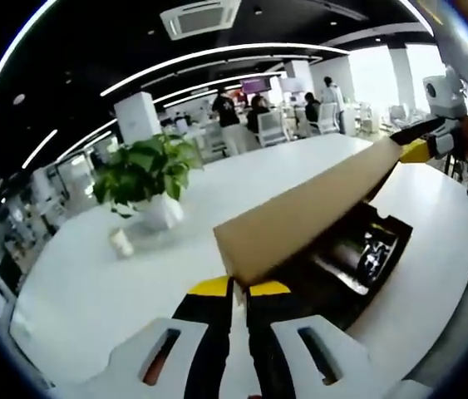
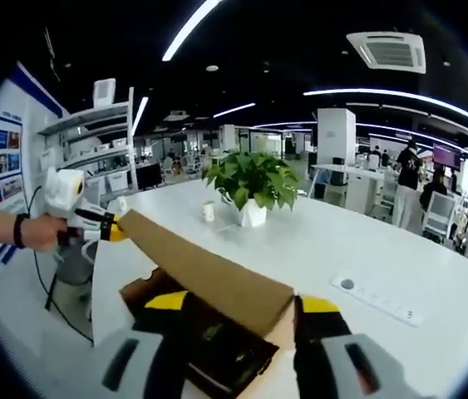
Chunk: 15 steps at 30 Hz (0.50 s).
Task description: Operate the shoe box by opening the lid, removing the specified soft item, and placing it in the target area until the item is outside and the box remains undamaged.
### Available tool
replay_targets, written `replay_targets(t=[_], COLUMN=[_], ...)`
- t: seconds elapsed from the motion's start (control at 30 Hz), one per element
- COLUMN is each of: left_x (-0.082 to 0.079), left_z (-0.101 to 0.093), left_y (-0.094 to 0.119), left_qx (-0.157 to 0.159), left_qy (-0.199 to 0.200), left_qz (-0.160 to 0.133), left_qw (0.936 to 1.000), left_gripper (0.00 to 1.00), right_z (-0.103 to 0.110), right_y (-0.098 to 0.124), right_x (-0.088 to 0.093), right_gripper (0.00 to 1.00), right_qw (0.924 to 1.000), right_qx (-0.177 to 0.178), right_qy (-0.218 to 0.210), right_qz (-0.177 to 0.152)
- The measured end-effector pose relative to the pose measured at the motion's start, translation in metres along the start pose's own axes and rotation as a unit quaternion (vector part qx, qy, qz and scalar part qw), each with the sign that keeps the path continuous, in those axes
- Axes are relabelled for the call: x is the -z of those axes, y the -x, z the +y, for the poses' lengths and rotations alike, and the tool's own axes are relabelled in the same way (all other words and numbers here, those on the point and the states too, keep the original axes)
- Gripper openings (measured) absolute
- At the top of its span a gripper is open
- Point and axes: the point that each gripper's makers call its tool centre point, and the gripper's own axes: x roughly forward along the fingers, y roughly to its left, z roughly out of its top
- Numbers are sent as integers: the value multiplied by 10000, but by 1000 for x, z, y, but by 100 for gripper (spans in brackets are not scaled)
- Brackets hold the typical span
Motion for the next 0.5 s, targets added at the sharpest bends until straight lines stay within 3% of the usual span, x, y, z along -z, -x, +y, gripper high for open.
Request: replay_targets(t=[0.23,0.5], left_x=[-5,-6], left_z=[3,5], left_y=[-2,-4], left_qx=[-14,12], left_qy=[43,57], left_qz=[-9,-10], left_qw=[10000,10000], left_gripper=[2,2], right_z=[-3,-18], right_y=[-5,-17], right_x=[9,10], right_gripper=[46,36], right_qw=[9999,9994], right_qx=[46,246], right_qy=[22,1], right_qz=[129,243])
